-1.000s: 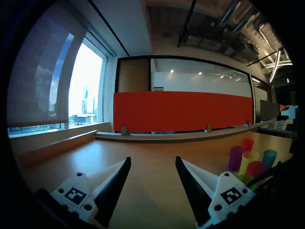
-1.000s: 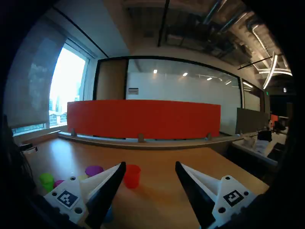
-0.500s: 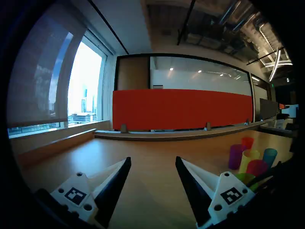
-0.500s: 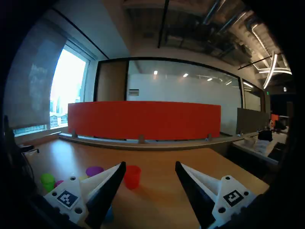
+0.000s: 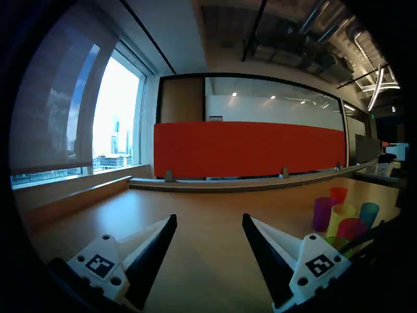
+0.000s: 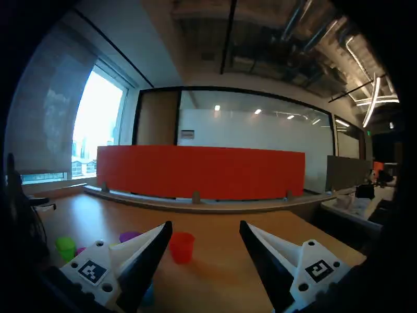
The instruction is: Pour water
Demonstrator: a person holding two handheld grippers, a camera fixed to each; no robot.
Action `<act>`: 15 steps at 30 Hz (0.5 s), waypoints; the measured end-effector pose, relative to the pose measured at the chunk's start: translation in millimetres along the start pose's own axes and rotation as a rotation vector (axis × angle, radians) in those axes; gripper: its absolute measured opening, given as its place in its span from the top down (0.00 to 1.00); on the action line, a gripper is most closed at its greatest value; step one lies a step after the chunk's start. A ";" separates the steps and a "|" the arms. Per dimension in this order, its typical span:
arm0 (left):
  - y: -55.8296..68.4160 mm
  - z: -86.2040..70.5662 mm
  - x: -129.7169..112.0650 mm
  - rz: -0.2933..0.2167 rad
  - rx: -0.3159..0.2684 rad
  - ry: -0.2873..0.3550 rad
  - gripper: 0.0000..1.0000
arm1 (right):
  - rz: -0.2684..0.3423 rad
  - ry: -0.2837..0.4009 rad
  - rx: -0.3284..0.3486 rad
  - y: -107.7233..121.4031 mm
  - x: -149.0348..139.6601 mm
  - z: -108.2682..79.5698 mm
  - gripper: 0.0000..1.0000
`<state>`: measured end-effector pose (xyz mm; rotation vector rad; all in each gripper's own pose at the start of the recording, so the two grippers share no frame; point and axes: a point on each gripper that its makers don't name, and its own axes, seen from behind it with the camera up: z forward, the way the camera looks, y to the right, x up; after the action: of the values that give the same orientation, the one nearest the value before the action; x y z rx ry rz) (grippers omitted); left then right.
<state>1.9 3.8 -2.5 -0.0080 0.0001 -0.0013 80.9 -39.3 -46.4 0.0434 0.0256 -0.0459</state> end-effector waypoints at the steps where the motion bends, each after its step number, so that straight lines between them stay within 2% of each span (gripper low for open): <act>1: 0.0 0.0 -0.1 0.000 0.000 0.000 0.07 | -0.005 0.005 -0.001 0.0 0.3 0.7 0.00; 9: -0.3 -0.1 -0.5 0.000 0.000 0.000 0.07 | -0.026 0.029 -0.036 11.9 -5.8 7.6 0.00; 15: -0.4 -0.3 -0.6 0.001 0.000 0.000 0.07 | -0.021 0.047 -0.031 14.0 -14.0 14.4 0.00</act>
<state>1.3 3.4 -2.8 -0.0081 0.0002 -0.0007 67.9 -25.3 -31.0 0.0129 0.0741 -0.0658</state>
